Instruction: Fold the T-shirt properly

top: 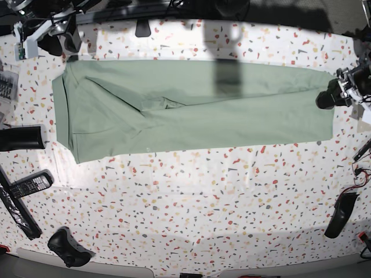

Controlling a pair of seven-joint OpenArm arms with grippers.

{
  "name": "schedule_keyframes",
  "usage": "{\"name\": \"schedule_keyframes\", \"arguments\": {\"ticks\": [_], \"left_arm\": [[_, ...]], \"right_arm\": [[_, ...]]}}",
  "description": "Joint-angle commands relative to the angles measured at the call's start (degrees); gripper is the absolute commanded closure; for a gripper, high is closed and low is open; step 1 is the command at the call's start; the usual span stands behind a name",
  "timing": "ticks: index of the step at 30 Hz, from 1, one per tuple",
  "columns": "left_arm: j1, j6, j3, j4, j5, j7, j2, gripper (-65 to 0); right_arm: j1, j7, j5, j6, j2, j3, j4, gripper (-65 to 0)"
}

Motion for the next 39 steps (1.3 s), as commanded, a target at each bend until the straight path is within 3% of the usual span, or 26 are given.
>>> {"name": "schedule_keyframes", "arguments": {"ticks": [1, 16, 23, 29, 37, 39], "left_arm": [[-0.46, -0.34, -0.28, 0.63, -0.7, -0.28, -1.2, -29.9], [-0.48, -0.34, -0.28, 0.63, -0.44, -3.13, 0.83, -29.0], [-0.48, -0.34, -0.28, 0.63, 6.43, -8.04, 0.79, -28.5], [-0.61, -0.34, -0.28, 0.63, 6.86, -8.07, 0.79, -15.8], [-0.59, -0.34, -0.28, 0.63, 6.88, -9.09, 0.79, -13.9], [-0.61, -0.34, -0.28, 0.63, 6.86, -9.14, 0.79, -4.7]], "right_arm": [[-0.33, 1.29, 0.76, 0.32, 0.48, 0.31, 1.11, -26.0], [-0.33, 1.31, 0.79, 0.32, 0.48, 0.31, 1.11, -26.0], [-0.33, 1.31, 0.79, 0.32, 0.48, 0.31, 1.11, -26.0], [-0.33, 1.31, 0.79, 0.32, 0.48, 0.31, 1.11, -26.0], [-0.33, 1.31, 0.79, 0.32, 0.48, 0.31, 1.11, -26.0], [-0.33, 1.31, 0.79, 0.32, 0.48, 0.31, 1.11, -26.0]]}}
